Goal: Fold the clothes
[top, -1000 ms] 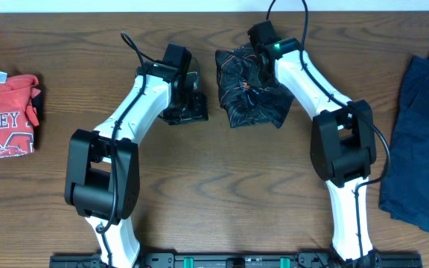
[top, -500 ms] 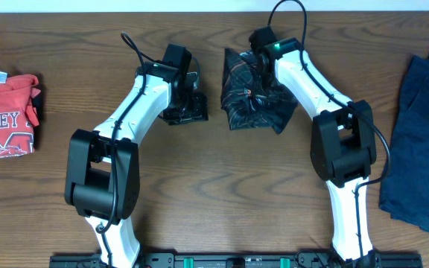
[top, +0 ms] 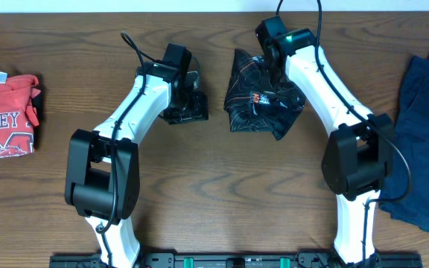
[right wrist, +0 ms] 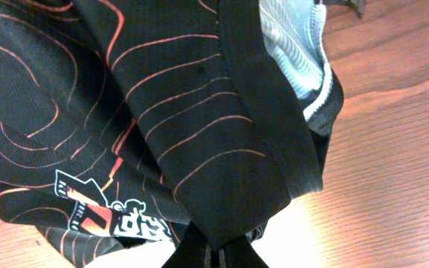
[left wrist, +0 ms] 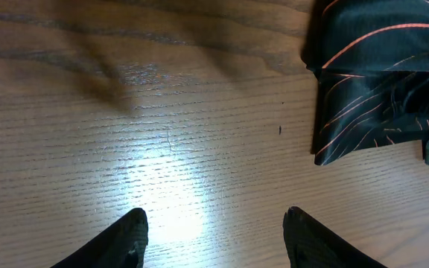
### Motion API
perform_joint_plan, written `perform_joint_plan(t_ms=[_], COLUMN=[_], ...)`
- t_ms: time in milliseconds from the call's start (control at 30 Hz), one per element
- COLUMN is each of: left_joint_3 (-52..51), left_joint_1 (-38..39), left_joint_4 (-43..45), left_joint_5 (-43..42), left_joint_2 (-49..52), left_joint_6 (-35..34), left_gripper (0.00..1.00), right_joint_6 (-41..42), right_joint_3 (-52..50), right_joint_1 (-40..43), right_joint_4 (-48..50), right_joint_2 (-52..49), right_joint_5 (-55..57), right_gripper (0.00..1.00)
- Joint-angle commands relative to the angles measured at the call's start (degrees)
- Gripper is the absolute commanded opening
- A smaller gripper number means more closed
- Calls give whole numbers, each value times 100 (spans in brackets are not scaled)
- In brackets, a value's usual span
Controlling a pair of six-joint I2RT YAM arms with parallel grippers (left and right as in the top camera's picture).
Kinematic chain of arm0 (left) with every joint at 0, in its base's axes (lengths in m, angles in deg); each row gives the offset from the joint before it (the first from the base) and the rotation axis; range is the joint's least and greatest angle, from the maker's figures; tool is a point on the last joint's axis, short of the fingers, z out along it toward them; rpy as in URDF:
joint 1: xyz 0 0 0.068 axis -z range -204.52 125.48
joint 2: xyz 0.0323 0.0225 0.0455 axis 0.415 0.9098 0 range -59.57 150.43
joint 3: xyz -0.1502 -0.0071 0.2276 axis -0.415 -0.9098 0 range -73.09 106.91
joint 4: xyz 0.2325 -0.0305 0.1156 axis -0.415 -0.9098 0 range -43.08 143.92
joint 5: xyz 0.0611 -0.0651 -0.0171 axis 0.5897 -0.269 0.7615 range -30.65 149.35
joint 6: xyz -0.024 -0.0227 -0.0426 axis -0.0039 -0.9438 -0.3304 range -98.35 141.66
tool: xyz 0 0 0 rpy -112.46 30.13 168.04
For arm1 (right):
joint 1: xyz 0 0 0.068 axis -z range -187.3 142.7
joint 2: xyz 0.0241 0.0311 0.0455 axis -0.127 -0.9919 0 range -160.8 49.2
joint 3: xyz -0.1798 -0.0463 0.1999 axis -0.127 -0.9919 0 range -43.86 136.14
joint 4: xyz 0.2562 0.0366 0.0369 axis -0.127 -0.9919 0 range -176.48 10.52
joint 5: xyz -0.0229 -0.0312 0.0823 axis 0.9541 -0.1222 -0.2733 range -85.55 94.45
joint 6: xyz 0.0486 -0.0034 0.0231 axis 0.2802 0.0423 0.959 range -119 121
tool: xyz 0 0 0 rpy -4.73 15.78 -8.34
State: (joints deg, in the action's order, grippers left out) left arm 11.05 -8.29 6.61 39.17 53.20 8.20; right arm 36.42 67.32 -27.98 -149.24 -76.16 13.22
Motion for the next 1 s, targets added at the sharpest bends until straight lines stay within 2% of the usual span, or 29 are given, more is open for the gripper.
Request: perform_joint_plan(t_ms=[0, 233, 267, 300, 333, 367, 400, 533, 633, 833, 900, 967], left_joint_3=[48, 48, 48, 48, 48, 48, 48, 48, 48, 48, 48, 48], left_joint_1=[-17, -17, -17, -17, -17, -17, -17, -20, -20, -20, -17, -17], left_joint_4=[2, 26, 35, 46, 52, 66, 70, 111, 116, 243, 258, 267], left_joint_5=[13, 15, 13, 13, 15, 13, 13, 13, 15, 13, 11, -15], left_joint_2=[-11, -11, -11, -11, -11, -11, -11, -11, -11, -11, -11, -11], left_joint_6=[76, 81, 81, 81, 81, 81, 81, 81, 81, 79, 76, 74], left_gripper=[61, 61, 61, 61, 61, 61, 61, 61, 61, 61, 61, 61], right_joint_6=[144, 225, 225, 221, 221, 195, 157, -319, -586, -487, -459, -463], right_joint_3=[-160, -581, -660, -745, -835, -907, -929, -789, -415, -120, -153, -157], right_joint_1=[13, -109, -136, -160, -190, -219, -238, -249, -179, 90, 221, 354], right_joint_4=[-11, 125, 160, 216, 273, 317, 339, 575, 605, 636, 737, 828], right_joint_2=[-35, -37, -37, -37, -37, -37, -37, 107, 278, 308, 227, 83], right_joint_5=[-7, -24, -22, -24, -24, -17, 22, 131, 109, 63, -50, -192], right_gripper=[1, 1, 4, 21, 54, 73, 81, 87, 88, 82, 77, 68])
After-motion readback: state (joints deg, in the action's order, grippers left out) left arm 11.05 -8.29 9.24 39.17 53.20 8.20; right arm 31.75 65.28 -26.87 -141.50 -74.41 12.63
